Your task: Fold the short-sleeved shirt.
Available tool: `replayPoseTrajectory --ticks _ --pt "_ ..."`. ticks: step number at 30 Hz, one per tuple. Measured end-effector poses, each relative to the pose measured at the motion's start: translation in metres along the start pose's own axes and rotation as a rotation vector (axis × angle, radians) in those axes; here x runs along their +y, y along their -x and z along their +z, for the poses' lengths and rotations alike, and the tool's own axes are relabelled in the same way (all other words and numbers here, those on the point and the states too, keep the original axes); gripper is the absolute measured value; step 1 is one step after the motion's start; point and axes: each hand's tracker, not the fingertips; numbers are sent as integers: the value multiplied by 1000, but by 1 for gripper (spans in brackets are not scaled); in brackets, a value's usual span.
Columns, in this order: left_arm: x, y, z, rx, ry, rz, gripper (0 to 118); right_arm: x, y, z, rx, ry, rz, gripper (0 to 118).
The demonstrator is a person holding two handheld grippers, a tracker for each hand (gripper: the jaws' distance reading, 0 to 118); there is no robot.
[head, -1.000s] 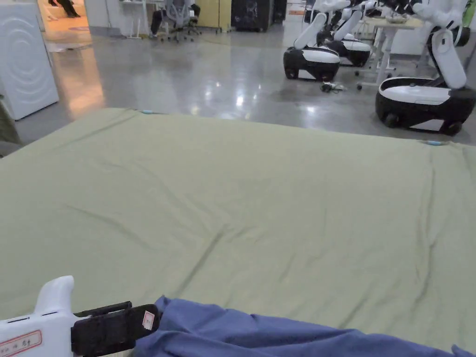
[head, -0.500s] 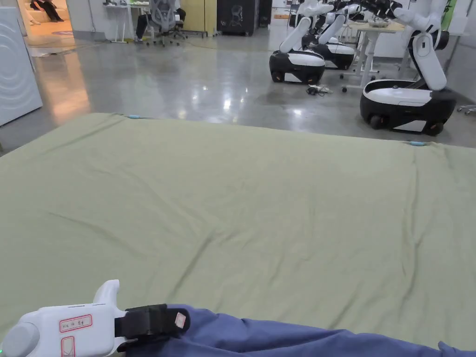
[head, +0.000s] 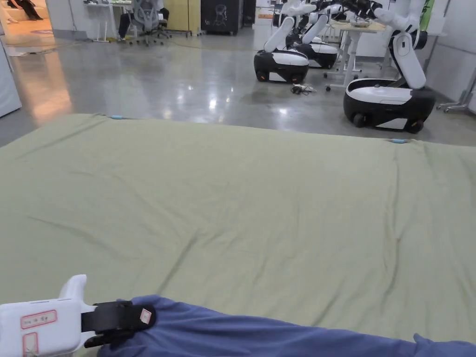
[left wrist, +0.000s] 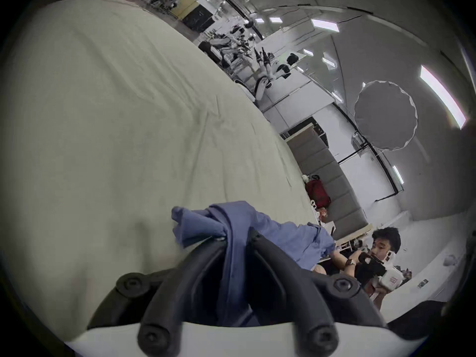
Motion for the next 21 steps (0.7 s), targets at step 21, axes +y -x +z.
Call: replayPoseTrajectory --ticks 21 --pt "60 10 83 307 -106 -49 8 4 1 3 -23 -20 5 2"
